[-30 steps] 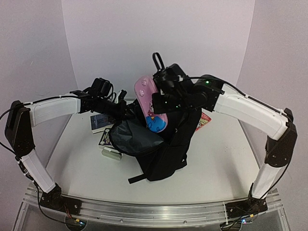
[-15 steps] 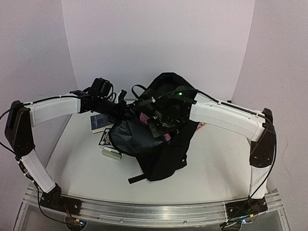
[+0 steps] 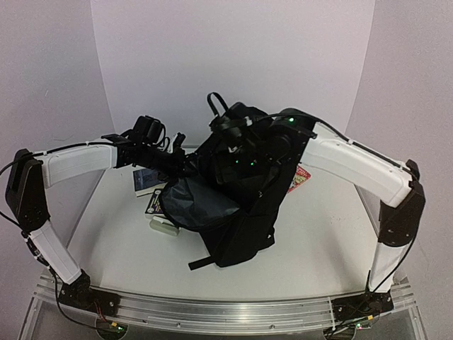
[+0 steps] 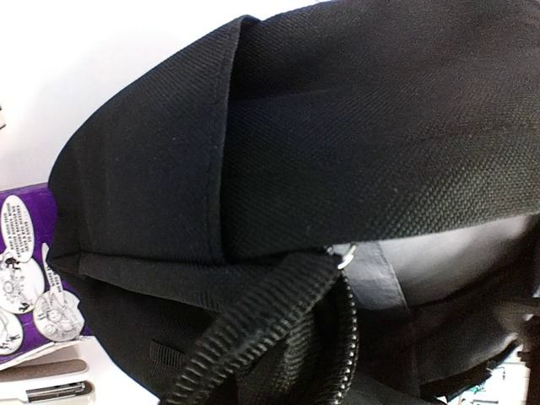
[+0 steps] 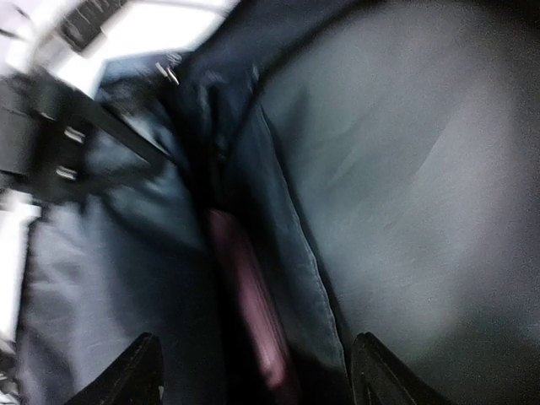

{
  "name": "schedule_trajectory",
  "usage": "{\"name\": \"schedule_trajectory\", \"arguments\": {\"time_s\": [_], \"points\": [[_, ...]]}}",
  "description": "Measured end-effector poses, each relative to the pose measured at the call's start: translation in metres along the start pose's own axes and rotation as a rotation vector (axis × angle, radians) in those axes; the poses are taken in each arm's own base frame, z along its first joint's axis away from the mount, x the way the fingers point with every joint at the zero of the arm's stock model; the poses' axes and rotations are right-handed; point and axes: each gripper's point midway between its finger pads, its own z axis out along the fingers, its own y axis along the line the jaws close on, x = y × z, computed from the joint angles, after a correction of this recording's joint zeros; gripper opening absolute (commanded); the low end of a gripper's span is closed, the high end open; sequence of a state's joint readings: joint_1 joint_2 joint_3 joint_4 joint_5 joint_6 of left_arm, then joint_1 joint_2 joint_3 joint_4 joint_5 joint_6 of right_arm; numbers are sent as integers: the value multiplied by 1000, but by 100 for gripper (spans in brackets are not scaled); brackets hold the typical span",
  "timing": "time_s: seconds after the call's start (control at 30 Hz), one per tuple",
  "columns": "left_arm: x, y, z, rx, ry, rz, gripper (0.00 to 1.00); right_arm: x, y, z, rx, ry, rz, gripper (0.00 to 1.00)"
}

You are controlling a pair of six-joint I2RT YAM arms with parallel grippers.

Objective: Pack the student bag
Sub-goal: Place the stationery in the student bag, then pick up the book from the center of the board.

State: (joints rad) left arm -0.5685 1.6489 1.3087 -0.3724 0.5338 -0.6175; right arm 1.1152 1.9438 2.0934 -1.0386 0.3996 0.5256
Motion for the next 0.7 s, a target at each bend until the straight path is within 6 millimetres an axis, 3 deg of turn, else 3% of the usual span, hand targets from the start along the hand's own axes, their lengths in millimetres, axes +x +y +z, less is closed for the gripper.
{"name": "schedule_trajectory", "arguments": {"time_s": [0.1,0.2,0.3,0.37,0.43,0.5,0.6,0.7], "points": [[3,5,-2,-12,-8,9,0,-22,-3,-35,-82,-81,61,79],[7,10,-6,-18,-12,11,0,-54,-18,-89,-159,-210,143,81],[10,14,-7,-19,-11,8,0,-83,-49,-141,-205,-339,237,81],[11,15,-8,-17,-13,8,0,-101,-85,-160,-194,-410,312,82],[11,15,-8,-17,-13,9,0,-113,-132,-160,-123,-455,388,84],[12,15,-9,-17,-14,11,0,-116,-175,-147,-32,-466,446,86],[12,14,-10,-17,-15,14,0,-104,-223,-106,74,-413,493,86],[12,14,-10,-17,-15,15,0,-82,-257,-59,159,-319,518,87]]}}
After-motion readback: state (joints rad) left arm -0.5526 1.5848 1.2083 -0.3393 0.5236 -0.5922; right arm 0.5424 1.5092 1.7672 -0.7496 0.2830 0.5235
